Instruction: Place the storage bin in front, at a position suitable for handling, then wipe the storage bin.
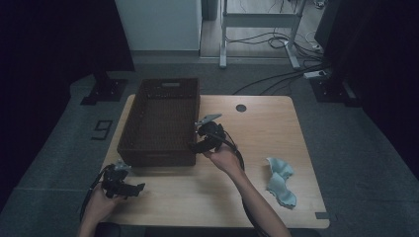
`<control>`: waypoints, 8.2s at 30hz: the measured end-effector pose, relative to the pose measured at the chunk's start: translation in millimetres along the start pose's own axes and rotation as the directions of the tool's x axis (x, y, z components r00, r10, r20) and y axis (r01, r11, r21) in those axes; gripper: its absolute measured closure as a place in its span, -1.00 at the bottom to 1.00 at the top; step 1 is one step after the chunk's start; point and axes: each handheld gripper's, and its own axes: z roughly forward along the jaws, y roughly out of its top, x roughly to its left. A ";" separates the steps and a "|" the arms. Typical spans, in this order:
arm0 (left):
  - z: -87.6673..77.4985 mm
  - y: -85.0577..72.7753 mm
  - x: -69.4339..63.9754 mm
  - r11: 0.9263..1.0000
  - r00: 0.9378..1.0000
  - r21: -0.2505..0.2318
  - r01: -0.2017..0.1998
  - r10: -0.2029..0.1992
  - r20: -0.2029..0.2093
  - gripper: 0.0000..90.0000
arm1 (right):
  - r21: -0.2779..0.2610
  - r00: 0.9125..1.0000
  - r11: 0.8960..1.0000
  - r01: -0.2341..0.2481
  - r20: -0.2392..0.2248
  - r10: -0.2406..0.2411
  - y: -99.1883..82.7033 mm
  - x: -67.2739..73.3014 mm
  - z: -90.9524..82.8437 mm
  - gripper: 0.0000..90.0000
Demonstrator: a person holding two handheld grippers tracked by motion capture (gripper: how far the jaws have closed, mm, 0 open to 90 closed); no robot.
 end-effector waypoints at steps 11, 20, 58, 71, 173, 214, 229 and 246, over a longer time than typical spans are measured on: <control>-6.5 -3.3 6.7 1.000 1.000 -0.008 0.002 -0.002 0.002 -0.99 | 0.011 0.999 0.998 -0.055 0.000 0.055 -3.7 -8.9 7.3 -0.58; -9.7 -5.3 10.2 1.000 1.000 -0.017 0.012 -0.012 -0.004 -0.99 | 0.015 0.998 0.998 -0.059 0.007 0.059 -7.2 -17.3 0.0 -0.32; -10.1 -4.9 10.3 1.000 1.000 -0.009 0.014 -0.014 -0.007 -0.96 | 0.049 0.985 0.986 -0.157 0.079 0.153 -47.8 -81.6 -48.8 0.64; -22.2 9.7 2.4 0.999 1.000 -0.053 0.007 -0.008 -0.004 -0.90 | 0.050 0.991 0.991 -0.124 0.066 0.121 -60.1 -72.7 -61.4 0.77; -11.9 104.0 -45.7 0.989 0.999 -0.150 -0.013 0.007 -0.039 -0.67 | 0.239 0.981 0.962 -0.135 0.168 0.096 -226.6 -110.2 -119.5 -0.33; -11.0 104.7 -49.2 0.992 0.999 -0.126 -0.011 0.008 -0.031 -0.61 | -0.020 0.988 0.990 -0.139 0.057 0.140 -200.7 -81.7 -144.4 0.65; -8.0 105.6 -58.8 0.995 0.996 -0.092 -0.046 0.038 -0.083 -0.65 | -0.086 0.997 0.993 -0.080 0.004 0.081 -167.3 -59.2 -131.1 0.65; -8.0 105.5 -59.7 0.995 0.996 -0.096 -0.033 0.025 -0.082 -0.63 | -0.059 1.000 0.998 -0.007 -0.003 0.007 -144.1 -44.6 -106.6 0.65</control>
